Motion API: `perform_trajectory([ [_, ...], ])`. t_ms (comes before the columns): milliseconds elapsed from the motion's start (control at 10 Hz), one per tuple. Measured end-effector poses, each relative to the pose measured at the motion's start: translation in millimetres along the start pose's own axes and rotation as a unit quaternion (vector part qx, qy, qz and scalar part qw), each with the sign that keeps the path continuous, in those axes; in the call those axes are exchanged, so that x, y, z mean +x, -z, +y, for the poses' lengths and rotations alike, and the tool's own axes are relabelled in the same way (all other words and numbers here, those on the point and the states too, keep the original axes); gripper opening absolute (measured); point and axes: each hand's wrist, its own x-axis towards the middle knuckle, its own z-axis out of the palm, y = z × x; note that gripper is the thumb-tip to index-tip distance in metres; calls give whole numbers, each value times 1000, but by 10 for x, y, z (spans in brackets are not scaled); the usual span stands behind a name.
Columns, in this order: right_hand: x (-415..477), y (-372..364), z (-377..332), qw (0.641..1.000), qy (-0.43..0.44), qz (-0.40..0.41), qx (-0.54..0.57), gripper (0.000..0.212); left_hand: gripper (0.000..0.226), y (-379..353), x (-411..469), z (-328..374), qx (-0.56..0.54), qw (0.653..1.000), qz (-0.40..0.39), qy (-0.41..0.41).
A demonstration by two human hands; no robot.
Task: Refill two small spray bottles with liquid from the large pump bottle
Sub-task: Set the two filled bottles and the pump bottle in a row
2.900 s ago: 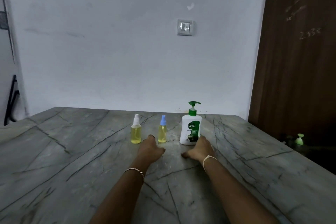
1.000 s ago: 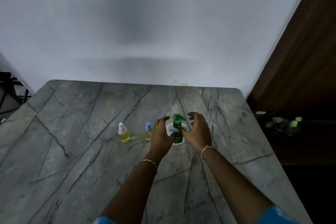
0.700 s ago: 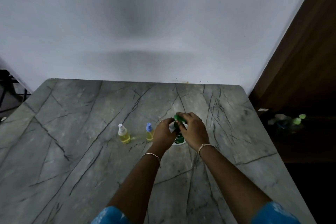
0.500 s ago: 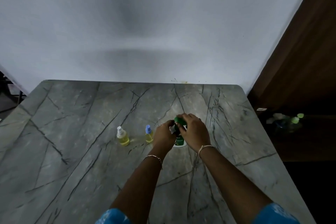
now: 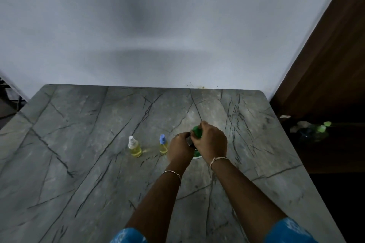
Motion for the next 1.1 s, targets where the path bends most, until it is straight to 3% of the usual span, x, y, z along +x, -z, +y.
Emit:
perform_trajectory([
  [300, 3, -28, -69, 998, -55, 15, 22, 28, 26, 7, 11, 6, 8, 1000, -5, 4],
  [700, -6, 19, -43, 1000, -29, 11, 4, 28, 24, 34, 113, -46, 22, 997, -67, -5],
  [900, -20, 90, -63, 999, -24, -1, -24, 39, 21, 49, 136, -36, 51, 996, -74, -4],
  [1100, -138, 166, -13, 999, -18, 22, -28, 48, 46, 62, 60, -121, 33, 998, -53, -10],
])
